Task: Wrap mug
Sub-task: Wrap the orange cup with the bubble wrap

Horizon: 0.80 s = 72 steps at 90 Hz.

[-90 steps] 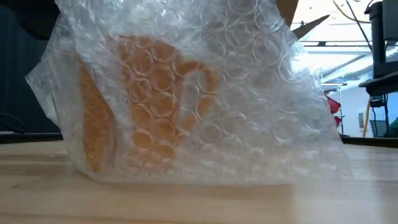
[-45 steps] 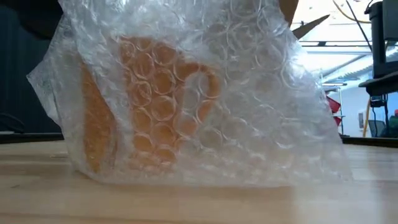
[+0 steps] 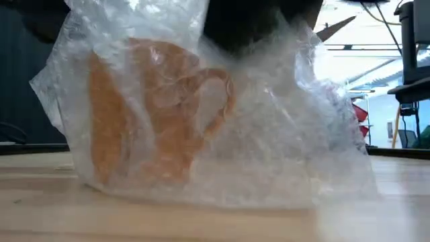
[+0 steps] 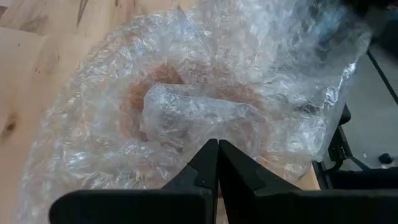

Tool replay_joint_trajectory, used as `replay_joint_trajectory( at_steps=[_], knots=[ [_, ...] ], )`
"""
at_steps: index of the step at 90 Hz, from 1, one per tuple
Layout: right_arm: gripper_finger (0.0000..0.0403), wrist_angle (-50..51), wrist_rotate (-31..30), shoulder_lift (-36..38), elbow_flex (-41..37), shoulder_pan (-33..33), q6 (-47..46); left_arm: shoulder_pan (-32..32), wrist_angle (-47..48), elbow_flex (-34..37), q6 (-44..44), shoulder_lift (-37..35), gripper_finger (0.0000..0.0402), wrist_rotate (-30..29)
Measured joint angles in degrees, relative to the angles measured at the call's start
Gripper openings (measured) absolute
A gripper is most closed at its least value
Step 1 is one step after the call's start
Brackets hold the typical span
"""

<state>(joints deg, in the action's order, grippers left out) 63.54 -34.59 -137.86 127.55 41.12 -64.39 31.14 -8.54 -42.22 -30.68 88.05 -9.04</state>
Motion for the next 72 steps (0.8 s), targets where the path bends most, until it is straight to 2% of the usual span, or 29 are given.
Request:
replay_joint_trajectory(
  at_steps=[14,29,47,72],
  knots=[
    [0.0008,2.33,-3.02,3.83,0.08,-1.11,3.56,0.0,0.01,-0.02,0.03,0.0,0.0,0.0],
    [0.0002,-1.75,-4.39,5.98,0.13,-3.86,15.01,0.0,0.02,-0.02,0.01,0.0,0.0,0.02],
    [0.0,-8.99,-2.8,5.64,0.0,-7.2,24.63,0.0,0.02,-0.04,-0.31,-0.02,0.0,0.11],
    [0.0,-9.17,4.98,5.66,0.02,-8.57,24.54,0.0,0.04,-0.04,-0.35,-0.02,0.0,0.26]
  ],
)
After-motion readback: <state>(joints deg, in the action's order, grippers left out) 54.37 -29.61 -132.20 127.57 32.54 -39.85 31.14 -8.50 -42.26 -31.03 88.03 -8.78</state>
